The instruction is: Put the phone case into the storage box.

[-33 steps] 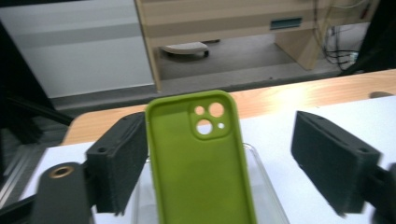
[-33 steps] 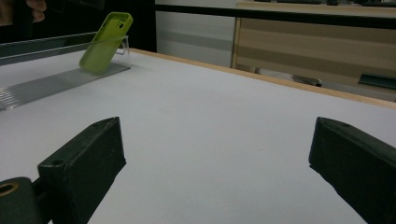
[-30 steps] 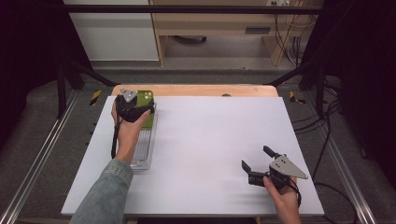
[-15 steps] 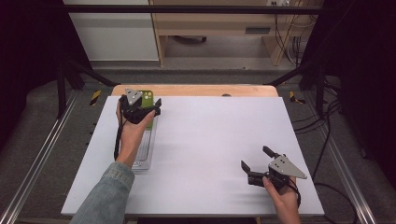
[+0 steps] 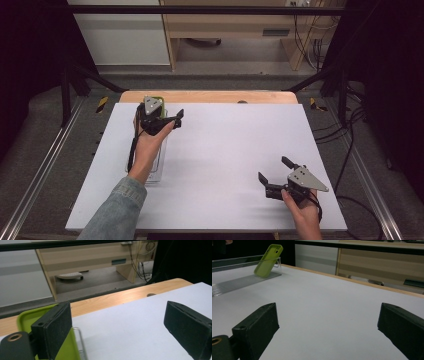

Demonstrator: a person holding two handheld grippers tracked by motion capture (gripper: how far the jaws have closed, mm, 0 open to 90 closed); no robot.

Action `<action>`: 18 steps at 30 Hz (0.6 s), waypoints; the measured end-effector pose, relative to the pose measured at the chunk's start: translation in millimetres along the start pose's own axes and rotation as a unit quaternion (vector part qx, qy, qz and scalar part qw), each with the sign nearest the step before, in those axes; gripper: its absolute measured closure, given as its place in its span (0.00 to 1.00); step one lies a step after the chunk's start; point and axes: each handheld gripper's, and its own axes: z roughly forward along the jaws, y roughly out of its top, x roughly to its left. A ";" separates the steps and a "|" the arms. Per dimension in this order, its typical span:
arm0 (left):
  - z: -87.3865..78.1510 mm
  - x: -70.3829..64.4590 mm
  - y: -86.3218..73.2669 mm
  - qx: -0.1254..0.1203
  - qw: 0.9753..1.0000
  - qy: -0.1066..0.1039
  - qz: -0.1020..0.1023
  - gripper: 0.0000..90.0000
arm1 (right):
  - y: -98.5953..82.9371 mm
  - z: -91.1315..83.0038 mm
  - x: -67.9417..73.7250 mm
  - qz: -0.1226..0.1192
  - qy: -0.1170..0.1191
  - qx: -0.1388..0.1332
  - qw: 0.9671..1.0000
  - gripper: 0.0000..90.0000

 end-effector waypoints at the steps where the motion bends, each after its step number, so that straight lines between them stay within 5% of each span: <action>1: -0.2 -2.9 0.3 0.000 1.000 -0.003 0.004 0.08 | -0.1 0.1 -0.2 -0.001 0.000 0.000 1.000 0.04; 11: 1.8 -26.3 -3.5 0.017 0.999 -0.023 0.033 0.08 | -0.1 0.4 0.8 -0.004 0.001 0.002 1.000 0.04; 18: 1.1 -40.2 -7.3 0.007 0.999 -0.042 0.028 0.08 | 0.1 0.0 0.7 -0.006 -0.002 0.002 1.000 0.04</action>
